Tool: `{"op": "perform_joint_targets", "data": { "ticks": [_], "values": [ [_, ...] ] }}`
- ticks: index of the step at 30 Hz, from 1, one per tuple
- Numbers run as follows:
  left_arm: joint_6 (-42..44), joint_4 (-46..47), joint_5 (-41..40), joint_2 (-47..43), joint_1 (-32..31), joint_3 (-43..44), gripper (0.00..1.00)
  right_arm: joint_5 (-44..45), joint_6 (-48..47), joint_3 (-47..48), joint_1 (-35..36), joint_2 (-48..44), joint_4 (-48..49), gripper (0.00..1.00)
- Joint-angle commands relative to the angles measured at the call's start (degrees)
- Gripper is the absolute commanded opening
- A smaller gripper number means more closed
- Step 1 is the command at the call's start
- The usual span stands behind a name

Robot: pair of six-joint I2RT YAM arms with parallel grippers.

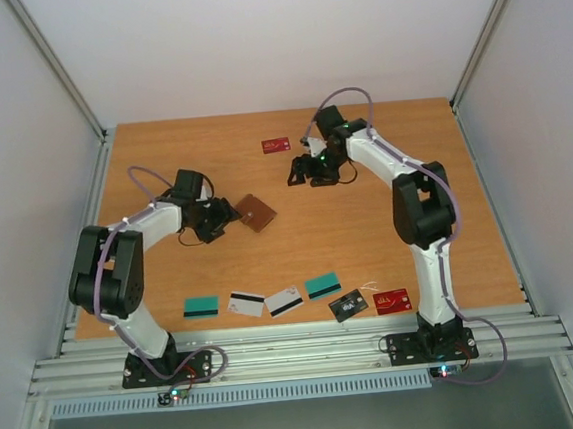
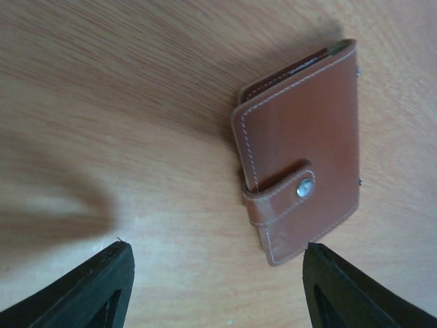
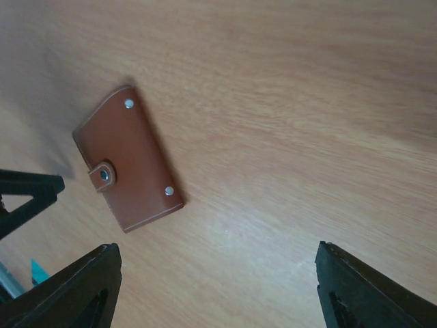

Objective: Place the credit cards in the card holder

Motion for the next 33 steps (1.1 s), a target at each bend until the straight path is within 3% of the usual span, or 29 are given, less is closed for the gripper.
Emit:
{"op": "perform_joint_targets", "data": {
  "ticks": [1, 14, 22, 25, 33],
  "values": [
    [-1.9, 4.6, 2.1, 4.1, -0.3, 2.2, 0.65, -1.2, -3.1, 6.9, 2.7, 5.3, -7.3, 0.78],
    [-1.2, 7.4, 5.4, 12.3, -0.5, 6.3, 0.46, -4.2, -0.8, 17.1, 7.9, 16.1, -10.9, 0.73],
    [0.1, 8.4, 7.4, 16.2, -0.5, 8.3, 0.26, -7.0, -0.1, 18.5, 9.2, 20.3, -11.0, 0.66],
    [1.0, 9.3, 8.8, 17.2, -0.5, 8.7, 0.20, -8.0, 0.4, 19.5, 10.0, 21.7, -11.0, 0.60],
    [2.1, 13.9, 13.2, 19.0, -0.5, 8.5, 0.06, -9.5, 1.2, 19.7, 10.5, 22.4, -11.6, 0.32]
  ]
}}
